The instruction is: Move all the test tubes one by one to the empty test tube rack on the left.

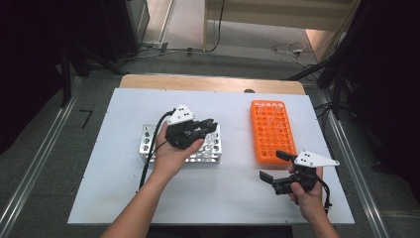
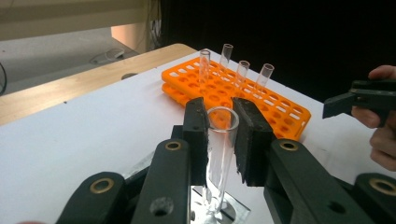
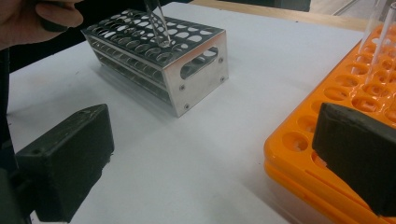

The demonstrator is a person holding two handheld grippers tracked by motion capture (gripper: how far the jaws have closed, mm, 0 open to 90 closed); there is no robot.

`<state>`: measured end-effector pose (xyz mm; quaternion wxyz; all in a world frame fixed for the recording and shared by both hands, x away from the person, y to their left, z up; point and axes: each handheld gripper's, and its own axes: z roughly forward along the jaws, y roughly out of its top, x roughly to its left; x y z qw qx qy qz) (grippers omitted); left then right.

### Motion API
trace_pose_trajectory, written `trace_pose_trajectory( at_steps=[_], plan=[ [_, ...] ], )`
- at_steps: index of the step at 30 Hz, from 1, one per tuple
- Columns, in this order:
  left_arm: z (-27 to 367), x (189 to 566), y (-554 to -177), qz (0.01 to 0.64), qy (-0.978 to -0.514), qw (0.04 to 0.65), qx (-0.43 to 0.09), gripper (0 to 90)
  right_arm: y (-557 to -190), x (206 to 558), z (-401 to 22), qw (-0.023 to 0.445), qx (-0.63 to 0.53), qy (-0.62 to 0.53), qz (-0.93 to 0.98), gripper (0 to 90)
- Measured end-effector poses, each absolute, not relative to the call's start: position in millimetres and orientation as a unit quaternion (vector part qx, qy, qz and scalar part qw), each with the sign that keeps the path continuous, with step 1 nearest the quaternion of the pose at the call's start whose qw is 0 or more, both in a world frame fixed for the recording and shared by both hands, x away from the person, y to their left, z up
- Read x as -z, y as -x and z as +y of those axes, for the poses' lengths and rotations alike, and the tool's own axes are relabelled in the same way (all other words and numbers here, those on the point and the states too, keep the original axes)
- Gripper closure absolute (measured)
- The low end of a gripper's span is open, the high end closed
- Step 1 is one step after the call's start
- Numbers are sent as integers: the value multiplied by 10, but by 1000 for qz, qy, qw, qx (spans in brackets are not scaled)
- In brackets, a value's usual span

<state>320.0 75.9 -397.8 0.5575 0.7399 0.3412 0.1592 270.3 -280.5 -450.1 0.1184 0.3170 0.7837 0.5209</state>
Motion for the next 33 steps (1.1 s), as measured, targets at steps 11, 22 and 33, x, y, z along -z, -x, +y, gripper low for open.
trace_pose_trajectory(
  at_steps=[11,22,33],
  plan=[
    [737,3906,-3444,351,-733,555,-179,752,-2712,4510,-2797,115,-522,-319,783,0],
    [683,3976,-3642,364,-729,549,-189,753,-2717,4520,-2797,112,-522,-319,783,0],
    [602,4093,-3724,374,-737,529,-193,752,-2718,4518,-2802,111,-524,-319,782,0]
  ],
)
